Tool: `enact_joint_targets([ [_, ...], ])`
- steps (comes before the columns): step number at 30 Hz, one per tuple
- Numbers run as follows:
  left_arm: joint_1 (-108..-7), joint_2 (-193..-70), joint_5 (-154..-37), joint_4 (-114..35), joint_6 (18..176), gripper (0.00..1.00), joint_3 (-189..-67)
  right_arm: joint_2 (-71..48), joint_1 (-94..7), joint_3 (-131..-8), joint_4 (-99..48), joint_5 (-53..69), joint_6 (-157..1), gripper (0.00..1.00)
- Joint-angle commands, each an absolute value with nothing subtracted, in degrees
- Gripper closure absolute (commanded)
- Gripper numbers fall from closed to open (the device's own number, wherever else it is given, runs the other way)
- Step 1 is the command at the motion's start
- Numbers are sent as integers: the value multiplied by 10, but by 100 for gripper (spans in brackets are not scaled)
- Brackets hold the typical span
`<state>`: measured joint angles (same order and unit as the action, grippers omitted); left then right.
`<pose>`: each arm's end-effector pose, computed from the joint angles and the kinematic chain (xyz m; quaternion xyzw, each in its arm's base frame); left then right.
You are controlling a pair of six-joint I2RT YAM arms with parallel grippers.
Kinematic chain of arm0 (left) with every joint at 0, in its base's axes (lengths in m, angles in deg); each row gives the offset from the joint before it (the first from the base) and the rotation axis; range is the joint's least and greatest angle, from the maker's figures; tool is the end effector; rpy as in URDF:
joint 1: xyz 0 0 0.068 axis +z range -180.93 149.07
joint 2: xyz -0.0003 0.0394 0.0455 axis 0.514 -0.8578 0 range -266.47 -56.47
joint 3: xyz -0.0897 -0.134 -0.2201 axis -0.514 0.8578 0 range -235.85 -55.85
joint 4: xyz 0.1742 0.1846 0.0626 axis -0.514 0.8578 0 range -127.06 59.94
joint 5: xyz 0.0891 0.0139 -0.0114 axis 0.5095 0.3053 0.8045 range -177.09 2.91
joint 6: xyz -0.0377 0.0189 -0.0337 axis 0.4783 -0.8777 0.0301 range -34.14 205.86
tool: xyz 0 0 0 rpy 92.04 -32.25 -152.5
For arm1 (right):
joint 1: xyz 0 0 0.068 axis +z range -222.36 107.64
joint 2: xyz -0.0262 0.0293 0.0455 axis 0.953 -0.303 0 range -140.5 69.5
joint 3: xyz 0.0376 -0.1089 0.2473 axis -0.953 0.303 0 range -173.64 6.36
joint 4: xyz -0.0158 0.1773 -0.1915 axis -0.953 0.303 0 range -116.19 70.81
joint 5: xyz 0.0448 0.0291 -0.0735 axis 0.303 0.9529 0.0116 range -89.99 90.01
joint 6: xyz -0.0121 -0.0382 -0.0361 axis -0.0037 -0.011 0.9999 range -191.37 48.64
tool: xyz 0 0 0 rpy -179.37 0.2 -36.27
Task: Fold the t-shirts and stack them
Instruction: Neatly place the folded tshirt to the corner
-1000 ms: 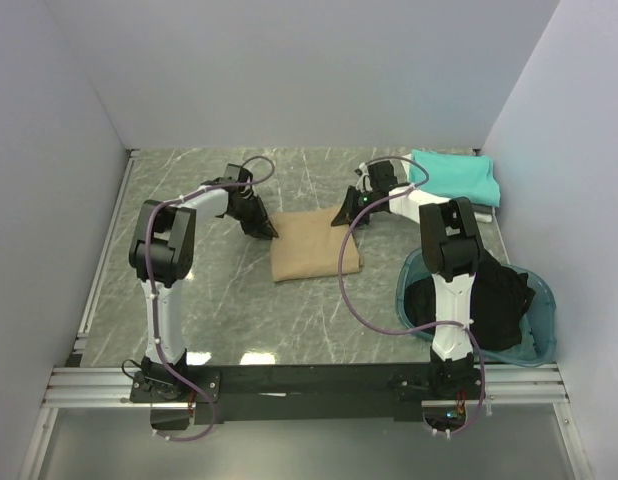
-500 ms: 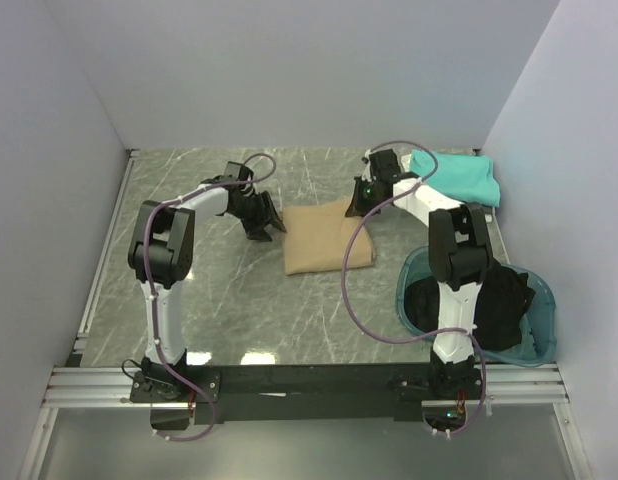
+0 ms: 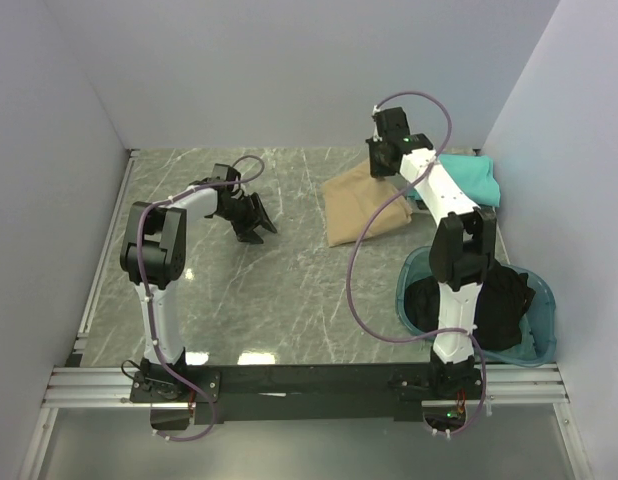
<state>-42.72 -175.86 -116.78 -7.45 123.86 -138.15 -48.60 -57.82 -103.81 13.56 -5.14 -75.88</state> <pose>0.4100 -0.1036 0.1472 -0.1642 0.9338 -0.3098 0.0715 0.4548 0.1146 0.2909 -0.0653 0.9295 0.0184 0.3625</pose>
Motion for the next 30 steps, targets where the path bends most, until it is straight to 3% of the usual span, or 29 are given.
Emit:
enact_joint_targets([
  [1, -424, -1756, -1155, -60, 1212, 40, -1382, -489, -579, -1103, 175, -134, -720, 100],
  [16, -417, -1771, -1156, -52, 1196, 40, -1369, -536, -601, -1274, 221, -223, -658, 100],
  [30, -417, -1769, -1164, -88, 1211, 40, -1328, -508, -629, -1308, 220, -227, -650, 100],
])
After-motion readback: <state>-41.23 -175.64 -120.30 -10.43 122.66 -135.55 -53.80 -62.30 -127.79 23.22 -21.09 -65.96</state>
